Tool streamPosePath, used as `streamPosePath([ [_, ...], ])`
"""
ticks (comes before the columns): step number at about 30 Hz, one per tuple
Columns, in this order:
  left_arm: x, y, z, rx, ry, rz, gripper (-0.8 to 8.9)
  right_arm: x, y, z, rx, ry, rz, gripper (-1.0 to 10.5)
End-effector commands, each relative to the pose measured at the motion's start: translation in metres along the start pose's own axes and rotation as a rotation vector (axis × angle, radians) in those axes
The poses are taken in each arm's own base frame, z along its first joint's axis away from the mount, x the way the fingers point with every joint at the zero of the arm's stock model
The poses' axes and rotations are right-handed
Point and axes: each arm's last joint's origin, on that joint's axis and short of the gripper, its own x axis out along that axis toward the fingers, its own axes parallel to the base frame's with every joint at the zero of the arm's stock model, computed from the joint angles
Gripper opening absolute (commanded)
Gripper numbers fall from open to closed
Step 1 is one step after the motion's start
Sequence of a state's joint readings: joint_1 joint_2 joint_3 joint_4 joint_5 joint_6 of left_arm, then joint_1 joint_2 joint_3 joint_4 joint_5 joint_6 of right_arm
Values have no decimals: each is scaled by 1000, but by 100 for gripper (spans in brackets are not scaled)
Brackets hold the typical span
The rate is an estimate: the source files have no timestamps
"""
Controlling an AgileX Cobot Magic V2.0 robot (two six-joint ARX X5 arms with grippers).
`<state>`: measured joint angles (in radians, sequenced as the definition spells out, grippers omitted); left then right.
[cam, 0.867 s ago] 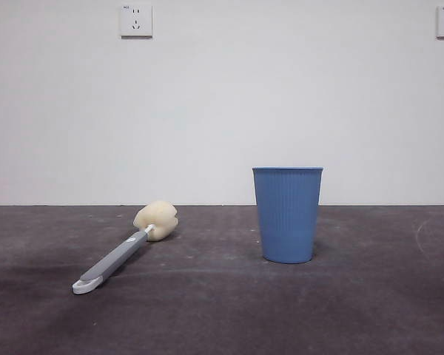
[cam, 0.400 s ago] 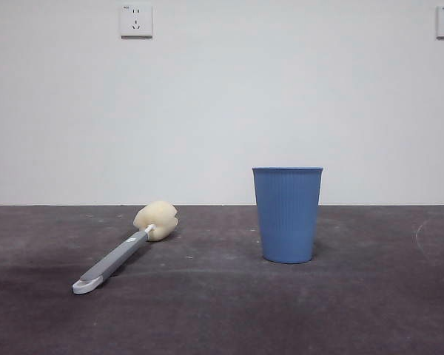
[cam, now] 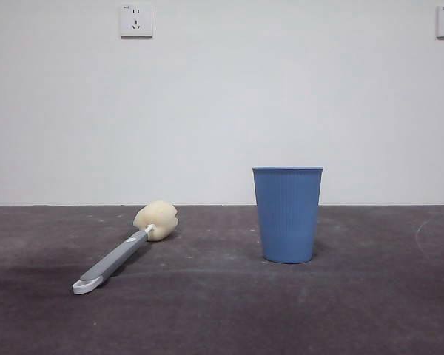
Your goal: Pick up the cup brush,pick up the cup,insert the brush into the cup,clean the cup,put the cup brush back,put the cup back to the fixed position on the table
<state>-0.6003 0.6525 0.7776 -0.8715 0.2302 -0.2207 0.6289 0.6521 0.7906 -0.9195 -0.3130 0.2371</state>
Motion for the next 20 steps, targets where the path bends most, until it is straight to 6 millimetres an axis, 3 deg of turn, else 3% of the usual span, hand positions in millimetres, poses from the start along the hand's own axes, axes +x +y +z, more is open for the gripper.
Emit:
streamPosePath([
  [1, 1, 0, -1, 13, 0, 0, -4, -1, 1, 1, 0, -8, 2, 1],
  [17, 0, -1, -1, 18, -4, -4, -4, -1, 1, 1, 0, -8, 2, 1],
  [20, -5, 1, 3, 71, -92, 66, -4, -1, 1, 1, 0, -8, 2, 1],
])
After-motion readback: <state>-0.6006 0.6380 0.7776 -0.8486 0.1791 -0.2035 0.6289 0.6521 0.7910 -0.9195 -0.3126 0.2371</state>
